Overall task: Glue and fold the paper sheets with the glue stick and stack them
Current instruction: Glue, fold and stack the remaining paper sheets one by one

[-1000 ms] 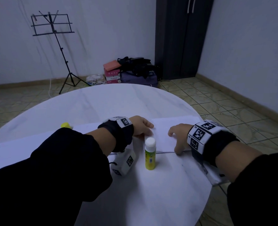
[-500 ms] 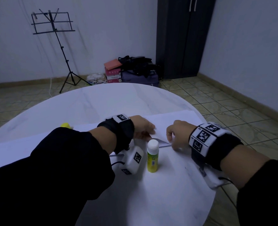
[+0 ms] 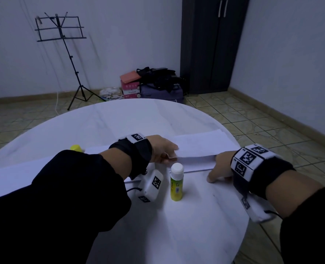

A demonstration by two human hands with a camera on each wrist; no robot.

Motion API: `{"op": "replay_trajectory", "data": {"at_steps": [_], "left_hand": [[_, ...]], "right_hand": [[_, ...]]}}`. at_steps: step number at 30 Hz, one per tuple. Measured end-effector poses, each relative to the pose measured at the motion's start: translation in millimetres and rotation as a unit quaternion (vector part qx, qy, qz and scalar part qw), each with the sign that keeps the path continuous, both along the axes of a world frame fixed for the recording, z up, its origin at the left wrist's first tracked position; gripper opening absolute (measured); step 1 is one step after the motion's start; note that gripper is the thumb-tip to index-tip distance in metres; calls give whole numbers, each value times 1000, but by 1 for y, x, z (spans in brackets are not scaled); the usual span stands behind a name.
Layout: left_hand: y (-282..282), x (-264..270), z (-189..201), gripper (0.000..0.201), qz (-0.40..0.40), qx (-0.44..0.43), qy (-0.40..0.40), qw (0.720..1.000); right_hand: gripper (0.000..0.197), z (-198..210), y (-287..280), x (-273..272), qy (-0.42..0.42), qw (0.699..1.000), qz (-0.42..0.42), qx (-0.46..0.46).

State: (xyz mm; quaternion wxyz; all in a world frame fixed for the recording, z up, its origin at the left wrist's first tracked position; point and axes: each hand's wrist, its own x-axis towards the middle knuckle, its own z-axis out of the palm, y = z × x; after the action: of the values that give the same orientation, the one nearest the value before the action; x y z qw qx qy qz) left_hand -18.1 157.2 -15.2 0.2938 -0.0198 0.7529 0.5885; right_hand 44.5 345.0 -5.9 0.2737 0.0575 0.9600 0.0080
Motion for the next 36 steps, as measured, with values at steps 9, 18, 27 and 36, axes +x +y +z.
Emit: {"op": "replay_trajectory", "data": {"at_steps": [9,18,27,36], "left_hand": [[-67,18,25,32,65,-23,73,995],[-171,89,11,40,167,-27,83,982],[-210,149,0,49,-14,-273,80,959],[-199,179,0,69,-185,-507,145,829]], "right_hand": [[38,7,-9,0,-5,1000,-22,16],[65,10,-14,24,63,997,-27,-20],[52,2,-63,60,50,939,-64,-333],[15,11,-105,73,144,955,14,-258]]}}
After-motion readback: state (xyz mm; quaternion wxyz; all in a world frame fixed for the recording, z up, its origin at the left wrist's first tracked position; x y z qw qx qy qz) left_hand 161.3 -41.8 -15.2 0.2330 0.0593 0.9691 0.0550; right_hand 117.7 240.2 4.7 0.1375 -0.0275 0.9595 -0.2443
